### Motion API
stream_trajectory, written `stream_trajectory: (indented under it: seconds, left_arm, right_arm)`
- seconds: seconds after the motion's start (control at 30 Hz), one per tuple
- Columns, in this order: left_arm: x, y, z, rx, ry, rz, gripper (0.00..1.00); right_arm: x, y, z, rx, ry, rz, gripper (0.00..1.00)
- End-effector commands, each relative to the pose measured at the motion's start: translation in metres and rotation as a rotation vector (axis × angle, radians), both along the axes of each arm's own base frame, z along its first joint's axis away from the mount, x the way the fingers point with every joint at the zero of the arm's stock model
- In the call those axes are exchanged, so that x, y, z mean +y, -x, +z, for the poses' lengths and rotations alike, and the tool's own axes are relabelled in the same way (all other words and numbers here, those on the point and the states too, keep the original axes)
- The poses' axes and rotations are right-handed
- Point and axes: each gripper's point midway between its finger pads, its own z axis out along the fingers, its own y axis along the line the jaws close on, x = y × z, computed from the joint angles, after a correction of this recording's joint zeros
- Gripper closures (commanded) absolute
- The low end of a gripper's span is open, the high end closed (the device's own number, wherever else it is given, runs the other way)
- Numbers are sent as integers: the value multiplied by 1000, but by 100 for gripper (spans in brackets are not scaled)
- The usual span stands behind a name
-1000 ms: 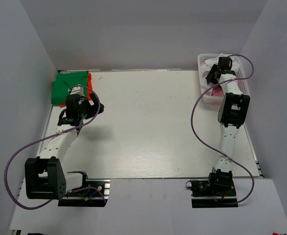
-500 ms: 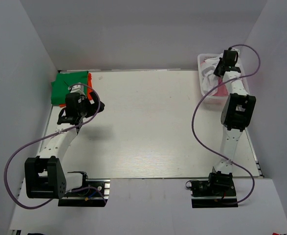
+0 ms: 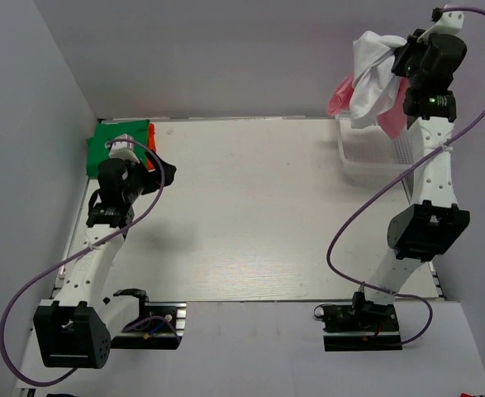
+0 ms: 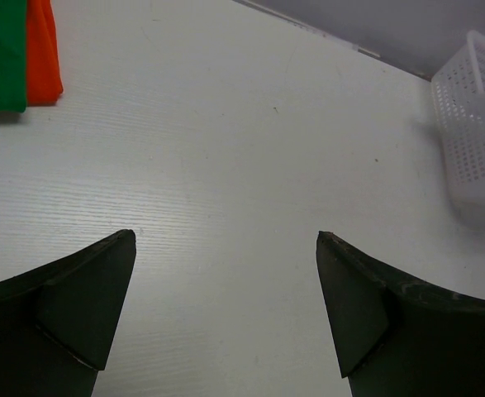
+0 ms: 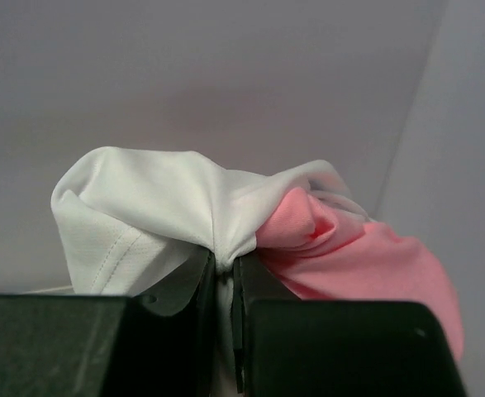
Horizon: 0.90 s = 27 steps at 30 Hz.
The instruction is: Fold and stack the t-shirts
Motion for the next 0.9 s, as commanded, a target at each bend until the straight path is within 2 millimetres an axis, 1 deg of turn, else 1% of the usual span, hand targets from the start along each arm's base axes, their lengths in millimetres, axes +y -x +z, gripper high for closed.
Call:
stream_trajectory:
  seconds: [0.0, 0.03, 0.07, 0.1, 0.13, 0.17, 0.2, 0.23, 0.27, 0.3, 0.33, 0.4, 0.43, 0.47, 0.5, 0.53, 0.57, 0.6, 0.63, 0.67, 0.7, 0.73, 0.77, 0.8, 0.83, 0.87]
  left_arm:
    - [-5, 4, 18, -45, 27, -23, 0]
    - [-5, 5, 18, -43, 36, -20, 0]
    - [-7, 5, 18, -43, 39, -28, 0]
    - [-10, 7, 22, -49, 57, -39, 0]
    - [-10, 8, 22, -49, 57, -39, 0]
    - [-12, 7, 27, -60, 61, -52, 0]
    - [-12, 7, 27, -60, 61, -53, 0]
    - [-12, 10, 28, -55, 72, -49, 0]
    - [-12, 10, 28, -55, 72, -49, 0]
    - [-12, 11, 32, -66, 72, -49, 0]
    - [-12, 12, 30, -57, 72, -49, 0]
    - [-13, 16, 34, -60, 92, -43, 0]
    - [-11, 15, 34, -56, 105, -25, 0]
    - [-11, 16, 37, -65, 105, -25, 0]
    - [-10, 17, 35, -53, 115, -12, 0]
    - [-11, 20, 36, -48, 124, -9, 0]
    - [-9, 19, 36, -49, 121, -1, 0]
    - [-6, 20, 30, -21, 126, 24, 0]
    - [-4, 22, 31, -21, 133, 42, 0]
    - [1, 22, 32, -18, 147, 80, 0]
    - [3, 24, 24, 11, 155, 105, 0]
    - [5, 24, 22, 21, 161, 124, 0]
    - [10, 24, 25, 10, 163, 150, 0]
    - [11, 26, 17, 37, 173, 168, 0]
    - [13, 27, 15, 46, 168, 179, 0]
    - [15, 28, 13, 48, 175, 196, 0]
  right_arm:
    - [51, 30, 76, -192, 39, 235, 100]
    - [59, 44, 92, -225, 42, 273, 100]
    - [79, 53, 95, -229, 32, 364, 100]
    - [97, 66, 102, -244, 38, 451, 100]
    - [113, 72, 94, -226, 40, 541, 100]
    - [128, 88, 104, -246, 39, 593, 100]
    - [145, 95, 102, -246, 42, 641, 100]
    - [169, 99, 88, -217, 41, 701, 100]
    - [177, 104, 86, -224, 71, 721, 100]
    - [185, 116, 92, -244, 99, 740, 100]
    - [213, 127, 84, -242, 123, 817, 100]
    - [228, 138, 75, -236, 158, 854, 100]
    - [252, 154, 76, -248, 159, 917, 100]
    - [258, 154, 69, -244, 156, 918, 100]
    - [269, 158, 56, -222, 146, 937, 100]
    - [277, 165, 56, -230, 143, 943, 100]
    - [286, 167, 56, -250, 140, 944, 100]
    - [289, 165, 29, -204, 164, 941, 100]
    - [294, 164, 26, -215, 166, 940, 100]
    - [304, 163, 14, -193, 160, 927, 100]
    - [308, 160, -5, -153, 154, 926, 100]
    - [309, 157, -11, -141, 152, 901, 100]
    - [318, 155, -32, -97, 149, 893, 100]
    - [323, 153, -58, -43, 149, 892, 99]
    - [324, 147, -85, 21, 151, 869, 91]
    - [333, 147, -110, 91, 156, 867, 79]
